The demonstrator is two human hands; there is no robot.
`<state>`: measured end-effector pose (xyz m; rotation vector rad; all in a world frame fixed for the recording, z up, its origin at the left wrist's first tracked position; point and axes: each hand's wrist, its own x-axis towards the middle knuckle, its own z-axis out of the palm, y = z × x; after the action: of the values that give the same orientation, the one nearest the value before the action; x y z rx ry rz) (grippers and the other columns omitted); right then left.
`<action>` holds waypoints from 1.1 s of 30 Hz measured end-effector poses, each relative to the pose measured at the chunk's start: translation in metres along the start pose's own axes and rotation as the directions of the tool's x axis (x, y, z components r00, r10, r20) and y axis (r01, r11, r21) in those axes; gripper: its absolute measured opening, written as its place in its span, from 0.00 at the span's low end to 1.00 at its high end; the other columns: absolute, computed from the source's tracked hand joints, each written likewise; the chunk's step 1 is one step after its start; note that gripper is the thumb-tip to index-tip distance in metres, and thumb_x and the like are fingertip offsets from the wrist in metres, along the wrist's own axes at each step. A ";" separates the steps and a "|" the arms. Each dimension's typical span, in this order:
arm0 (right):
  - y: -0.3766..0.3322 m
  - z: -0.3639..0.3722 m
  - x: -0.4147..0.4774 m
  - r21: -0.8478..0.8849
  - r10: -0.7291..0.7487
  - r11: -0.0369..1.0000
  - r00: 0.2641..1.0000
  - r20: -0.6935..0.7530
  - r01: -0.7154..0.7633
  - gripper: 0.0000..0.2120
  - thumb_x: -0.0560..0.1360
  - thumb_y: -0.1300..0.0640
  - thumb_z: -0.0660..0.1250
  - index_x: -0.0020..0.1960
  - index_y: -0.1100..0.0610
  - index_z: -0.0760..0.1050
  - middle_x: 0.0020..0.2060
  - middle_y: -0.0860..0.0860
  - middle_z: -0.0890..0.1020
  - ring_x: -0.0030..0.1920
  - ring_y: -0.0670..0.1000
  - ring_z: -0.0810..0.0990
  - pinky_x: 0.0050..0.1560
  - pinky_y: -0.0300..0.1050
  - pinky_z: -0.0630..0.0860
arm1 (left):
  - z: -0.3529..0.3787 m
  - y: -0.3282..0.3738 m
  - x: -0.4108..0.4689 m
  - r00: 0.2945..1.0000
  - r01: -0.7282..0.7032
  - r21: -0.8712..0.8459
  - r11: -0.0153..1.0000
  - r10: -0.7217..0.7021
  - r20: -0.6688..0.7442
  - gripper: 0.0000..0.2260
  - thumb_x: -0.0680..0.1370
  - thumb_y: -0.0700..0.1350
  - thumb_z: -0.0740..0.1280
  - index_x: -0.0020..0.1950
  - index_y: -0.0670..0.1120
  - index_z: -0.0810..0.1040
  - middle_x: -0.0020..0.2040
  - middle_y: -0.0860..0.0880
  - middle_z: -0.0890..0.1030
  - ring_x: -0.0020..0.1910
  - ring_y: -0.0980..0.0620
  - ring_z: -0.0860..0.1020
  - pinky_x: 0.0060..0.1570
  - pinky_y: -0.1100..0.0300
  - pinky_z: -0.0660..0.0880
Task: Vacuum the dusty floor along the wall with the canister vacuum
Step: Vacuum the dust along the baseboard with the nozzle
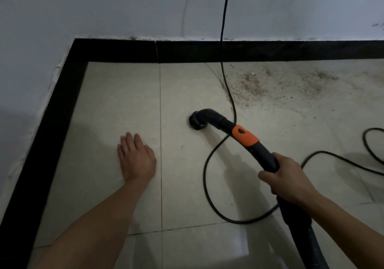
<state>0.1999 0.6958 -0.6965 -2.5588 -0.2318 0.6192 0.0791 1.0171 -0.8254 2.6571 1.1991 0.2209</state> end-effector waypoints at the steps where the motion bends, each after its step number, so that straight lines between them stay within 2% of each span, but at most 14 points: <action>1: 0.002 -0.001 -0.006 -0.022 -0.008 1.000 1.000 0.011 0.008 0.08 0.67 0.58 0.71 0.42 0.51 0.73 0.27 0.51 0.80 0.23 0.48 0.79 0.23 0.42 0.72 | 0.000 0.000 0.000 1.000 0.001 -0.005 1.000 -0.001 -0.001 0.26 0.76 0.46 0.53 0.70 0.33 0.68 0.71 0.32 0.66 0.72 0.34 0.62 0.72 0.41 0.55; 4: 0.011 -0.004 -0.023 -0.057 -0.013 0.998 1.000 -0.009 0.012 0.08 0.67 0.57 0.72 0.41 0.52 0.73 0.28 0.52 0.79 0.24 0.50 0.79 0.29 0.51 0.79 | 0.001 0.000 0.000 1.000 -0.008 -0.006 1.000 0.008 0.002 0.26 0.76 0.46 0.52 0.70 0.33 0.68 0.71 0.32 0.66 0.72 0.34 0.62 0.72 0.41 0.55; 6: 0.015 0.000 -0.034 -0.102 -0.043 0.994 0.999 0.033 0.046 0.08 0.65 0.56 0.71 0.40 0.51 0.72 0.28 0.52 0.79 0.26 0.50 0.79 0.32 0.54 0.80 | 0.002 0.000 0.001 1.000 -0.009 -0.009 1.000 0.009 0.014 0.26 0.77 0.47 0.52 0.71 0.33 0.67 0.72 0.32 0.65 0.72 0.34 0.62 0.72 0.42 0.54; 8: 0.015 0.008 -0.044 -0.130 -0.073 0.988 0.990 0.117 0.088 0.08 0.64 0.54 0.70 0.39 0.50 0.71 0.28 0.51 0.79 0.26 0.50 0.78 0.32 0.53 0.79 | 0.003 -0.003 0.001 1.000 -0.013 -0.013 1.000 0.014 0.028 0.25 0.78 0.46 0.54 0.71 0.34 0.66 0.72 0.33 0.65 0.73 0.34 0.61 0.72 0.42 0.54; 10: 0.014 0.013 -0.047 -0.120 -0.079 0.988 0.988 0.133 0.095 0.08 0.64 0.54 0.70 0.39 0.50 0.71 0.28 0.51 0.78 0.27 0.50 0.78 0.32 0.52 0.78 | 0.003 -0.007 0.000 0.999 -0.035 -0.008 0.999 0.035 0.031 0.23 0.79 0.45 0.55 0.71 0.34 0.66 0.72 0.33 0.65 0.72 0.34 0.61 0.72 0.42 0.55; 14: 0.014 0.015 -0.037 -0.112 -0.077 0.991 0.997 0.000 0.076 0.09 0.66 0.54 0.71 0.38 0.49 0.70 0.28 0.49 0.77 0.28 0.48 0.77 0.29 0.47 0.74 | -0.002 -0.017 -0.003 0.994 -0.103 -0.001 0.995 0.103 0.026 0.24 0.78 0.46 0.53 0.69 0.33 0.69 0.70 0.32 0.68 0.70 0.33 0.65 0.70 0.42 0.60; 16: 0.010 0.021 -0.031 -0.131 -0.104 0.986 0.994 0.014 0.105 0.09 0.65 0.52 0.70 0.39 0.48 0.69 0.28 0.48 0.77 0.28 0.48 0.78 0.28 0.46 0.75 | -0.004 -0.018 -0.004 0.994 -0.111 -0.001 0.994 0.111 0.025 0.24 0.78 0.45 0.53 0.68 0.32 0.70 0.70 0.32 0.68 0.70 0.33 0.65 0.70 0.42 0.60; 18: 0.002 0.026 -0.020 -0.097 -0.109 0.989 0.993 0.037 0.113 0.08 0.65 0.52 0.69 0.40 0.47 0.70 0.29 0.48 0.79 0.28 0.49 0.79 0.31 0.48 0.79 | -0.006 -0.015 -0.005 0.994 -0.098 0.000 0.995 0.098 0.045 0.23 0.78 0.44 0.54 0.68 0.32 0.70 0.69 0.32 0.68 0.70 0.33 0.65 0.69 0.42 0.60; 23: -0.034 0.025 0.030 0.024 0.000 1.000 0.991 -0.133 0.003 0.11 0.68 0.52 0.70 0.49 0.52 0.72 0.35 0.51 0.80 0.32 0.53 0.81 0.34 0.46 0.79 | -0.011 -0.018 0.004 0.984 -0.130 0.060 0.990 0.122 0.127 0.20 0.79 0.40 0.61 0.70 0.34 0.69 0.71 0.33 0.66 0.72 0.35 0.63 0.69 0.44 0.60; 28: -0.058 0.046 0.024 -0.094 -0.160 0.983 0.987 0.003 0.159 0.10 0.65 0.49 0.68 0.44 0.48 0.71 0.34 0.48 0.79 0.31 0.50 0.79 0.33 0.42 0.74 | -0.018 -0.023 0.007 0.969 -0.153 0.112 0.982 0.126 0.215 0.24 0.79 0.41 0.58 0.75 0.38 0.62 0.76 0.37 0.59 0.75 0.39 0.57 0.72 0.49 0.55; 31: -0.042 0.040 0.013 0.101 -0.107 0.989 0.994 0.015 0.105 0.09 0.65 0.49 0.70 0.41 0.49 0.73 0.31 0.49 0.80 0.26 0.50 0.80 0.30 0.44 0.77 | -0.028 -0.012 0.012 0.968 -0.107 0.085 0.991 0.084 0.237 0.22 0.78 0.41 0.60 0.71 0.37 0.66 0.73 0.36 0.62 0.72 0.39 0.60 0.70 0.50 0.58; 33: -0.019 0.025 0.009 0.283 -0.028 0.958 0.998 -0.051 0.041 0.09 0.67 0.50 0.72 0.42 0.52 0.75 0.28 0.51 0.80 0.23 0.50 0.79 0.27 0.45 0.77 | -0.033 0.007 0.014 0.973 -0.117 0.027 0.993 0.110 0.201 0.19 0.77 0.40 0.61 0.68 0.37 0.70 0.70 0.36 0.67 0.69 0.39 0.64 0.67 0.50 0.62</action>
<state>0.1953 0.7253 -0.7096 -2.2843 -0.1589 0.5370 0.0866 1.0277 -0.7909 2.7075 1.0009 -0.0516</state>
